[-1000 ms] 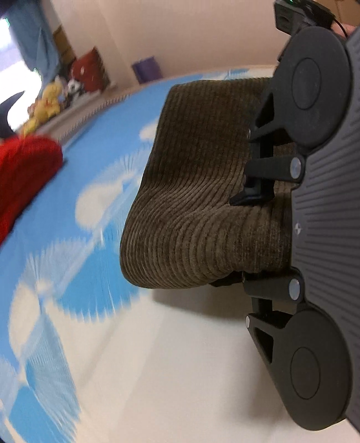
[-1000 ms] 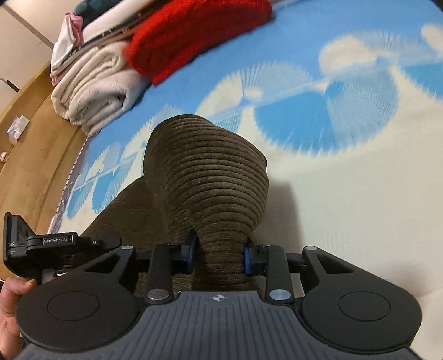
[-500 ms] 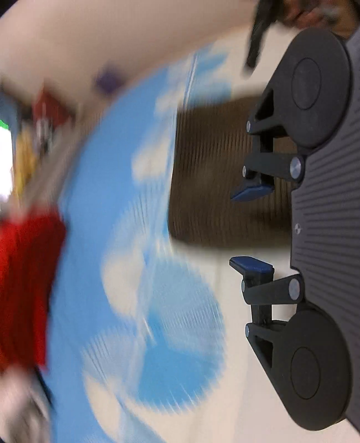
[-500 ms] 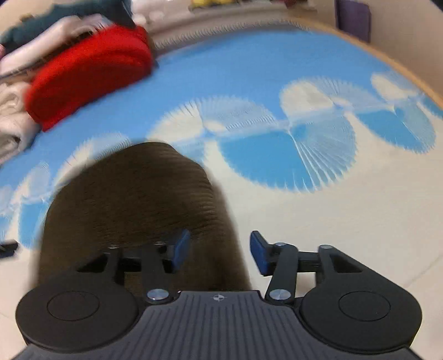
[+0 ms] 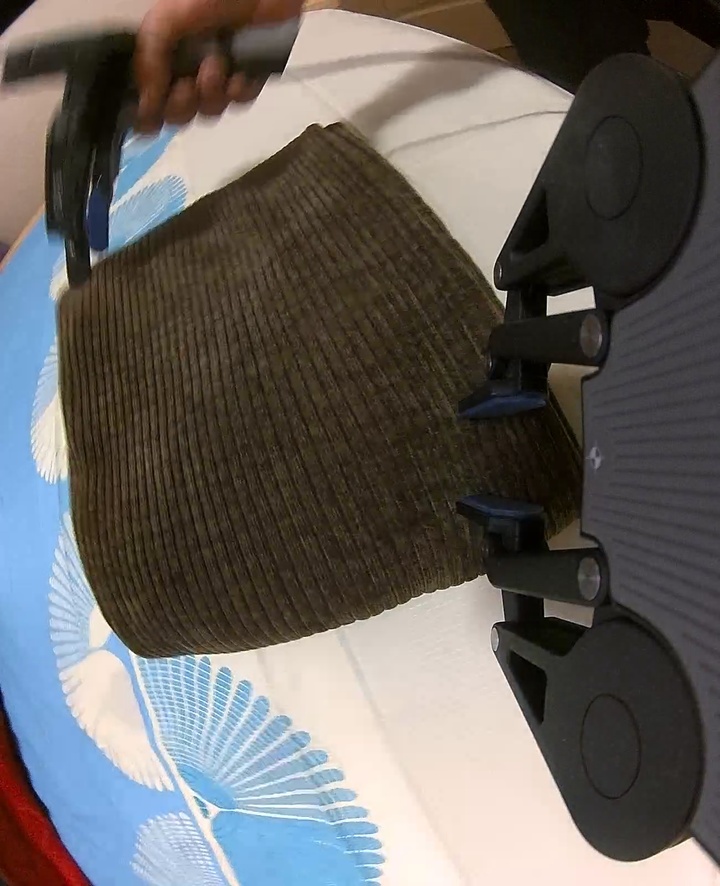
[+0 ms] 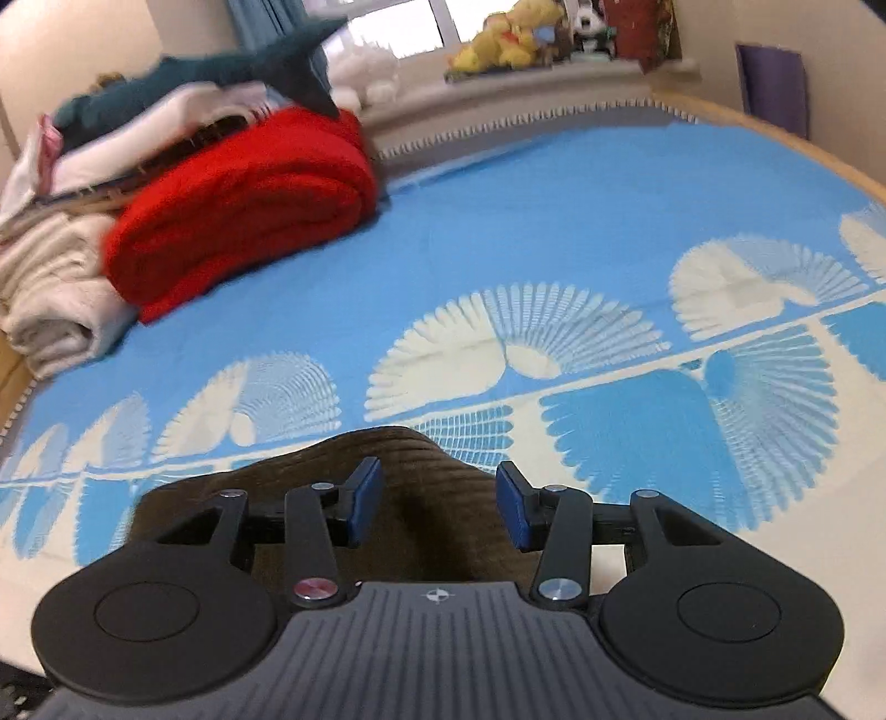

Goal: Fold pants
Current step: 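Lower the folded pants onto the bed and open both grippers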

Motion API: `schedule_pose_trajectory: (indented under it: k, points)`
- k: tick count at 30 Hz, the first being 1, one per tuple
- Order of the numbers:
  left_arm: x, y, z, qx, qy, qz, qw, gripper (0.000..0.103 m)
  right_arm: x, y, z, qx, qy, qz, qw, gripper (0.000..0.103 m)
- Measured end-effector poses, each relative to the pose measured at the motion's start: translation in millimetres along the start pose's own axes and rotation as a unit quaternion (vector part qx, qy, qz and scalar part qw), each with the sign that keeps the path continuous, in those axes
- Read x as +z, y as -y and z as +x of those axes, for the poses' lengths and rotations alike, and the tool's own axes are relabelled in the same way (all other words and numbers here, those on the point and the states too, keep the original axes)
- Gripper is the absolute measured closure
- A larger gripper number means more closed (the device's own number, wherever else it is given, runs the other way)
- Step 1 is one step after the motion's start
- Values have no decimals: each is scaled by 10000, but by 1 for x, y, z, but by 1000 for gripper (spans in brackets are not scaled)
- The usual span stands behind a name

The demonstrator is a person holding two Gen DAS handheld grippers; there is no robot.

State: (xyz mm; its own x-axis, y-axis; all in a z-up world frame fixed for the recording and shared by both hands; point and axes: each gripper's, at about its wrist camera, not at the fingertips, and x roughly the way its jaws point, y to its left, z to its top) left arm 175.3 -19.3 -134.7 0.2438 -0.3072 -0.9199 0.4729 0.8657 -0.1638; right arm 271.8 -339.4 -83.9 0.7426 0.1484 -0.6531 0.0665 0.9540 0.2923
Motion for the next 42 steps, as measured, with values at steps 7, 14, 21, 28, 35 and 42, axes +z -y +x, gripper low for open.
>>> schedule_pose_trajectory:
  k: [7,14,21,28,35,42]
  points:
    - [7,10,-1,149,-222,57,9996,69,-1,5,81,-1154,-662,169,9910,66]
    - [23,16,-19,271,239,106,9993,69,8,7,76,-1104,-455,164,9927,68]
    - [33,14,-35,491,644,-60,9967,69,19,-21,-4,-540,840,-675,9927,52]
    - [49,-13,-35,500,1279,-1109,9843,69,-4,-33,28,-758,-196,-1017,9917,55]
    - [50,-35,-22,620,1049,-1621,9792,69,14,-20,10,-781,-138,-279,9965,53]
    - [49,-33,0,1019,573,-1314,9844,67,-26,-11,-52,-441,-868,-448,9942,51]
